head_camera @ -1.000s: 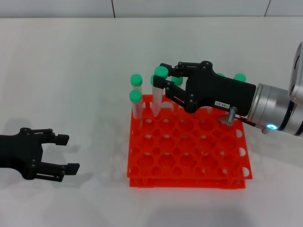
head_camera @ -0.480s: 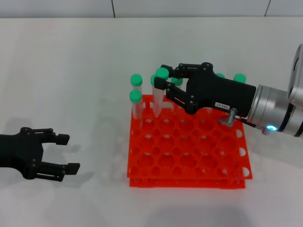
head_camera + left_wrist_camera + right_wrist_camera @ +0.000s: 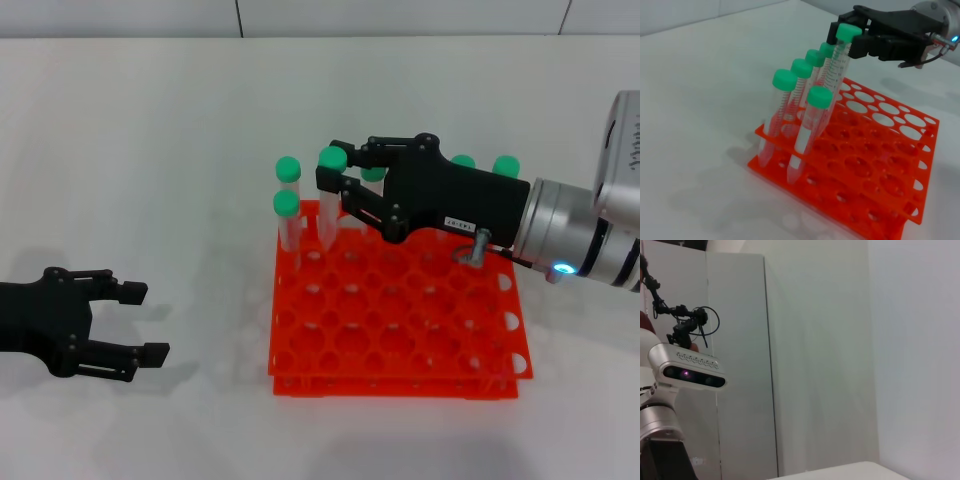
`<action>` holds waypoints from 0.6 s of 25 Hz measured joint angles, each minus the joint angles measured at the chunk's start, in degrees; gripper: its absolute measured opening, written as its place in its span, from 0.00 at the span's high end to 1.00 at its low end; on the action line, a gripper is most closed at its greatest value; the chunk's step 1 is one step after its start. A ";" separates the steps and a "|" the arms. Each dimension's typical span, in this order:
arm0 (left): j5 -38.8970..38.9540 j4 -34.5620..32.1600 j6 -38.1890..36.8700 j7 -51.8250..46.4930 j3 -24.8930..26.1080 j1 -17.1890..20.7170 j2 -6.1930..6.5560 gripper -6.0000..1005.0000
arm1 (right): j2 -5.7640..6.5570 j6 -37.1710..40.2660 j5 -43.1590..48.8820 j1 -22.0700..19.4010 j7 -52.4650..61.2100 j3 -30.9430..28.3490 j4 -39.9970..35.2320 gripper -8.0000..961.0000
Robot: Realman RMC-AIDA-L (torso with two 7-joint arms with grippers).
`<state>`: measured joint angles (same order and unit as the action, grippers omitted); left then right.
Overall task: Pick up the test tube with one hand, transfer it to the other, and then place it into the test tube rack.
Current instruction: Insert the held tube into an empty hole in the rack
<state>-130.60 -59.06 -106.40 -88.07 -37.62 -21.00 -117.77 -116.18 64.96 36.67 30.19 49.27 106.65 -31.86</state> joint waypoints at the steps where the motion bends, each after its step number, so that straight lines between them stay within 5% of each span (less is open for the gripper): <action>1: 0.00 0.00 0.00 0.00 0.00 0.00 0.00 0.12 | 0.00 -0.10 -0.13 0.01 -0.02 0.13 0.00 0.72; 15: 0.00 0.00 -0.02 0.00 0.00 -0.09 0.00 0.12 | 0.00 -2.74 -0.28 0.31 -0.14 0.97 0.05 0.72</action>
<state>-130.60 -59.06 -106.42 -88.07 -37.62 -21.09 -117.77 -116.18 62.22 36.38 30.50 49.13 107.63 -31.81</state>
